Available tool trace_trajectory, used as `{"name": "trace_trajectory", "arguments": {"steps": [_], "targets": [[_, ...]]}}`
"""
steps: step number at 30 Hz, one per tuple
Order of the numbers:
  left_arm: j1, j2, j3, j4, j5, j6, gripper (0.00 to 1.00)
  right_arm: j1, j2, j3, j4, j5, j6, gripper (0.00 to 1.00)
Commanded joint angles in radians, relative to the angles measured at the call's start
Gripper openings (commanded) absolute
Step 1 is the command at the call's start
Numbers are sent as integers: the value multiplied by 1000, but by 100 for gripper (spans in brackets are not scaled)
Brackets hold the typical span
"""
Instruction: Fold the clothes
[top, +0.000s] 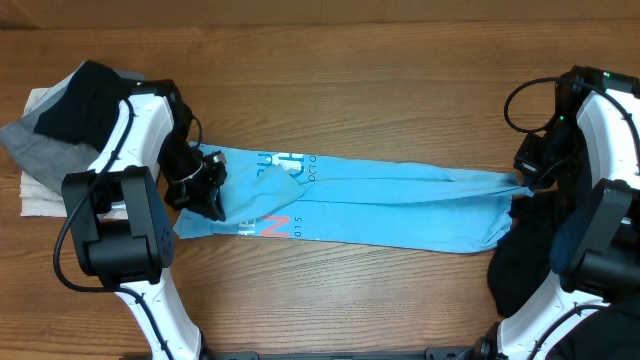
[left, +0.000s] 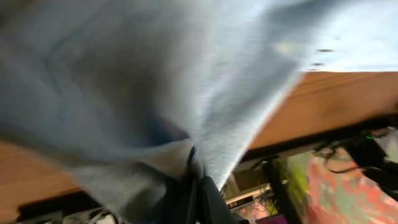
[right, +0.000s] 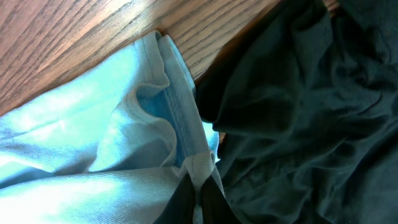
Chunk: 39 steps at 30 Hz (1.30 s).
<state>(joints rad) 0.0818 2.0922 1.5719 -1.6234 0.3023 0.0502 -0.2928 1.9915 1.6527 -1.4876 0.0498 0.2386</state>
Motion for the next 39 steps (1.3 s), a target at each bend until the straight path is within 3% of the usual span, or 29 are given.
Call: {"name": "trace_trajectory", "arguments": {"steps": [1,10,12,14,17,22,27,29,33,39], "targets": [[5,-28,-27,14,-111,-77,4,-4,-13,-4,1,13,-3,4],[3,-28,-28,64,-130,-133,5,-4,-13,-5,5,13,-3,4],[3,-28,-28,71,-130,-133,15,-4,-13,-4,5,12,-3,5],[3,-29,-21,87,-129,-134,20,-4,-13,-4,6,12,-3,37],[3,-35,5,97,-126,-151,22,-4,-13,-5,6,12,-3,51],[3,-97,64,100,-126,-161,22,-5,-13,-5,9,13,-12,54],[3,-197,75,139,-126,-190,24,-6,-13,-9,17,9,-57,70],[3,-232,75,156,-126,-199,29,-6,-11,-11,28,9,-72,72],[3,-257,74,173,-126,-204,54,-8,2,-11,46,9,-96,78],[3,-254,66,192,-127,-200,55,-36,18,-15,65,2,-147,91]]}}
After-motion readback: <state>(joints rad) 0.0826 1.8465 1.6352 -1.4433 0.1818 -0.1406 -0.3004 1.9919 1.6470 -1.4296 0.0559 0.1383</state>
